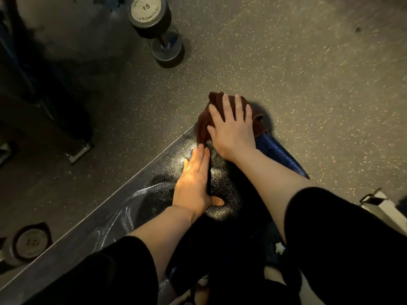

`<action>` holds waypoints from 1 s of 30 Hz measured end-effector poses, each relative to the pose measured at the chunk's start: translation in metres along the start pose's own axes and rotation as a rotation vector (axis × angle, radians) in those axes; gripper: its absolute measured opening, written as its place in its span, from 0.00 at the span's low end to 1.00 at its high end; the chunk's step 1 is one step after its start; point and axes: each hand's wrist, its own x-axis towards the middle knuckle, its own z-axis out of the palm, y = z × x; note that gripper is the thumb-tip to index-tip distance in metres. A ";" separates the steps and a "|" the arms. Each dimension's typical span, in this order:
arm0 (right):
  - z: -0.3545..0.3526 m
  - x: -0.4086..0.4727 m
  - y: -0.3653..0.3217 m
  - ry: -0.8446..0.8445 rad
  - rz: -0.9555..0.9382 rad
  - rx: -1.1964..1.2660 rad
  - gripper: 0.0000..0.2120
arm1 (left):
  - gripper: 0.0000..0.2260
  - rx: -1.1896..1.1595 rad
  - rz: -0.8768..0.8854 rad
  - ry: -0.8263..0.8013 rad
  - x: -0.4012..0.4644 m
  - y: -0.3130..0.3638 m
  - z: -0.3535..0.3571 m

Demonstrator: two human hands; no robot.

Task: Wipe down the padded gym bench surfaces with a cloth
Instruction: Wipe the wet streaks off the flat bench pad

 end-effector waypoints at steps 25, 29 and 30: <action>0.027 -0.118 0.056 0.041 0.155 0.021 0.28 | 0.55 0.132 0.047 0.064 -0.018 0.003 0.007; 0.050 -0.158 -0.003 0.056 0.095 0.008 0.28 | 0.43 0.207 0.185 0.224 -0.059 0.010 0.032; 0.056 -0.167 -0.009 0.057 0.021 -0.029 0.28 | 0.41 0.179 0.194 0.221 -0.072 0.011 0.040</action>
